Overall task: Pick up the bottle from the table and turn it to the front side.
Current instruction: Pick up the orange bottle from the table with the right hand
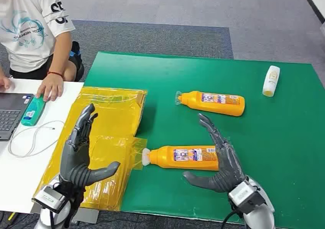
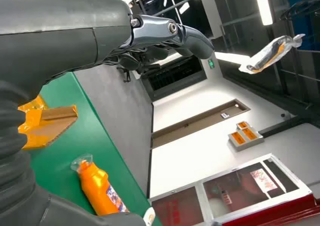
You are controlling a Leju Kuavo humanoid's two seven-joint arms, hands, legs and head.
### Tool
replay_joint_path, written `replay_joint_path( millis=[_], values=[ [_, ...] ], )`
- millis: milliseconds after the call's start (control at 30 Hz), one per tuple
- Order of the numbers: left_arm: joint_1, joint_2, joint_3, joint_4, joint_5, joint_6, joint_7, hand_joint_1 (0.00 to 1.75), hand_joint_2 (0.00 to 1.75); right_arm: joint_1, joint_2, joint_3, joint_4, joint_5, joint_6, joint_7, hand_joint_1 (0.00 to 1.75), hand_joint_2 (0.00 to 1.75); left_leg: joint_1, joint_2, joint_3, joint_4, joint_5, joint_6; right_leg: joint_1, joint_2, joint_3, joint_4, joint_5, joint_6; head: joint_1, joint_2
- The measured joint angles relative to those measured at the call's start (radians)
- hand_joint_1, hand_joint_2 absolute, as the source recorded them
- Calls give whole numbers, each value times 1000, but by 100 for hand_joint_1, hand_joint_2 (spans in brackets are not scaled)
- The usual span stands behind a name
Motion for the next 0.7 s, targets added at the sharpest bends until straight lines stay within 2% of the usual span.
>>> replay_joint_path(
  millis=[67, 167, 267, 467, 700],
  values=[
    [0, 1, 0, 0, 1, 1, 0, 0, 175, -8, -15, 11, 8, 72, -20, 25, 0, 175, 0, 0, 0, 0, 0, 0, 0, 0, 0, 0, 0, 0, 0, 0],
    [-2, 5, 0, 1, 8, 3, 0, 0, 175, -34, -73, 58, 58, 273, -72, 89, 0, 175, 0, 0, 0, 0, 0, 0, 0, 0, 0, 0, 0, 0, 0, 0],
    [-6, 12, 0, 6, 17, 7, 0, 0, 175, -62, -125, 114, 131, 373, -104, 120, 0, 175, 0, 0, 0, 0, 0, 0, 0, 0, 0, 0, 0, 0, 0, 0],
    [-13, 20, -4, 20, 23, 12, 0, 0, 175, -105, -175, 189, 235, 427, -125, 160, 0, 175, 0, 0, 0, 0, 0, 0, 0, 0, 0, 0, 0, 0, 0, 0],
    [-13, 27, -10, 33, 27, 12, 0, 0, 175, -132, -210, 215, 271, 444, -136, 193, 0, 175, 0, 0, 0, 0, 0, 0, 0, 0, 0, 0, 0, 0, 0, 0]
  ],
)
